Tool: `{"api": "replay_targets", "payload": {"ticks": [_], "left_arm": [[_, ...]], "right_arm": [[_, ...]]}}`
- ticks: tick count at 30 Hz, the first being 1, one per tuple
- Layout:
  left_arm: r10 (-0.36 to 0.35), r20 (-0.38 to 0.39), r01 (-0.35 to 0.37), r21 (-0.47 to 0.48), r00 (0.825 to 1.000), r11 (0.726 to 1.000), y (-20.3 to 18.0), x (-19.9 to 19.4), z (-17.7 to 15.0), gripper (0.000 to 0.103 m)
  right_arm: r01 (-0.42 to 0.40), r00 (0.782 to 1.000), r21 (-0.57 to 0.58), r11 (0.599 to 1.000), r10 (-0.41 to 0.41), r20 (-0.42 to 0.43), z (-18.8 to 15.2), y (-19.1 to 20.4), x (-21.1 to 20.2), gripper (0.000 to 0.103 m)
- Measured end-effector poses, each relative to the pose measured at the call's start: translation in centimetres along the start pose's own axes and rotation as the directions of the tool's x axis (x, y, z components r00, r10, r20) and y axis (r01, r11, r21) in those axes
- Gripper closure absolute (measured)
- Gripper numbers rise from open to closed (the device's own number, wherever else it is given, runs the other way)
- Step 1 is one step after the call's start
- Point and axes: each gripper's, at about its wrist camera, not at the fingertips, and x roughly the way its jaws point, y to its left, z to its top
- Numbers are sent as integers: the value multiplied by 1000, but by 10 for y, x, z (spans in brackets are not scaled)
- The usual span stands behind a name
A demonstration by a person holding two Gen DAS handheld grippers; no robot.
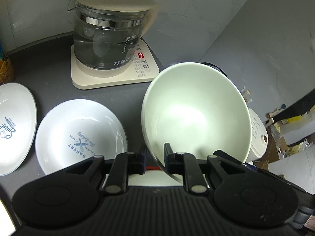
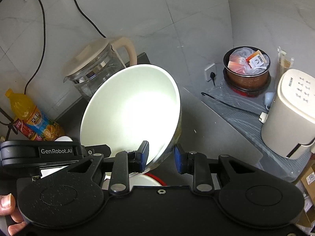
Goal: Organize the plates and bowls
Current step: 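Carry the second green bowl and lower it onto the stacked bowls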
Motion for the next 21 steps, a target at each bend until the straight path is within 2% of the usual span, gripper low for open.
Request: {"api": "replay_targets", "payload": {"ticks": [9, 21], "left_arm": [[-31, 0, 31, 19, 1000, 999, 8, -22, -18, 87], [-49, -51, 50, 17, 998, 999, 28, -29, -46, 87]], "right_arm": [[17, 1000, 6, 1000, -17, 16, -22, 11, -20, 75], [49, 999, 4, 999, -49, -15, -56, 26, -31, 75]]}}
